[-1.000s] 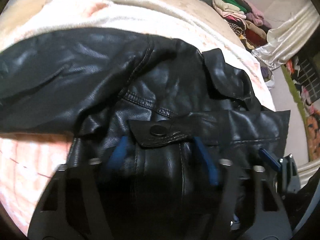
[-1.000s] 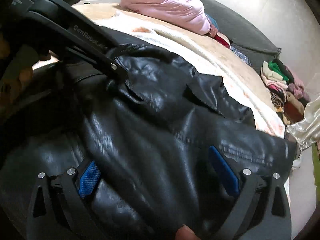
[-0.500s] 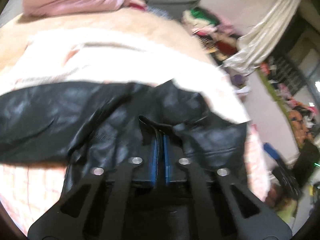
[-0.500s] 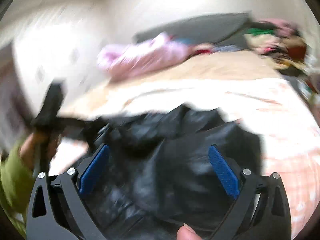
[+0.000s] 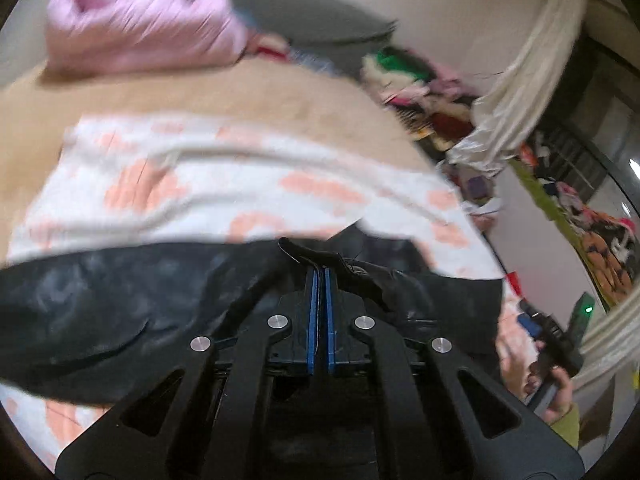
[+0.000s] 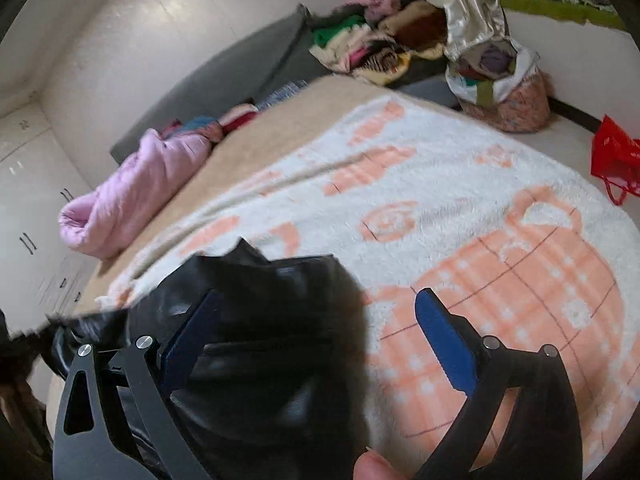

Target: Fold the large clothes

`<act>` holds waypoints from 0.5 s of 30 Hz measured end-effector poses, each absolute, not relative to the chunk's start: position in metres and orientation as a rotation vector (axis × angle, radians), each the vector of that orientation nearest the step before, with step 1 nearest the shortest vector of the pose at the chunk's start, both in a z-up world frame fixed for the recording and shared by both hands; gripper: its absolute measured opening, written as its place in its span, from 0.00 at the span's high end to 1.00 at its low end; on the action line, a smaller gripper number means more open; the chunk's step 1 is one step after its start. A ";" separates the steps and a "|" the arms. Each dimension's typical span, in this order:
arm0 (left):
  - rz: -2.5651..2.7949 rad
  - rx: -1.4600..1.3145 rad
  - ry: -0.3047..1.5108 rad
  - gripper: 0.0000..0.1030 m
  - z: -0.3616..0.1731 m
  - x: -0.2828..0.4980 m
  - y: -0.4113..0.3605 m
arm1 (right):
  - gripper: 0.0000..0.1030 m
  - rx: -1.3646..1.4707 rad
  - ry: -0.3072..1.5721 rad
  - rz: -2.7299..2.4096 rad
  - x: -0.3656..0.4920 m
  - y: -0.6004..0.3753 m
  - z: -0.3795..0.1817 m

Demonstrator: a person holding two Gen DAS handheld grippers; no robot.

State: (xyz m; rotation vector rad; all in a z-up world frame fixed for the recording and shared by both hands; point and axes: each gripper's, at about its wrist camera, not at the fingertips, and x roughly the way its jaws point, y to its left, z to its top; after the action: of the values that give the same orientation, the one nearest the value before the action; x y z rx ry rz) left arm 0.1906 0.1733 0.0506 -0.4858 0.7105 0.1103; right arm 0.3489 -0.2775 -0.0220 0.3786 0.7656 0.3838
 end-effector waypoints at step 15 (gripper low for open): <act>0.158 -0.413 0.727 1.00 0.002 0.173 0.168 | 0.92 0.355 0.887 0.525 0.392 -0.235 -0.048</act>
State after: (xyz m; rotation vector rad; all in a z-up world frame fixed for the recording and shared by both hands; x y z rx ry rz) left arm 0.1729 0.1676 0.0022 -0.4133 0.7273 0.1577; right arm 0.3923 -0.2346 -0.0480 0.3552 0.8874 0.5253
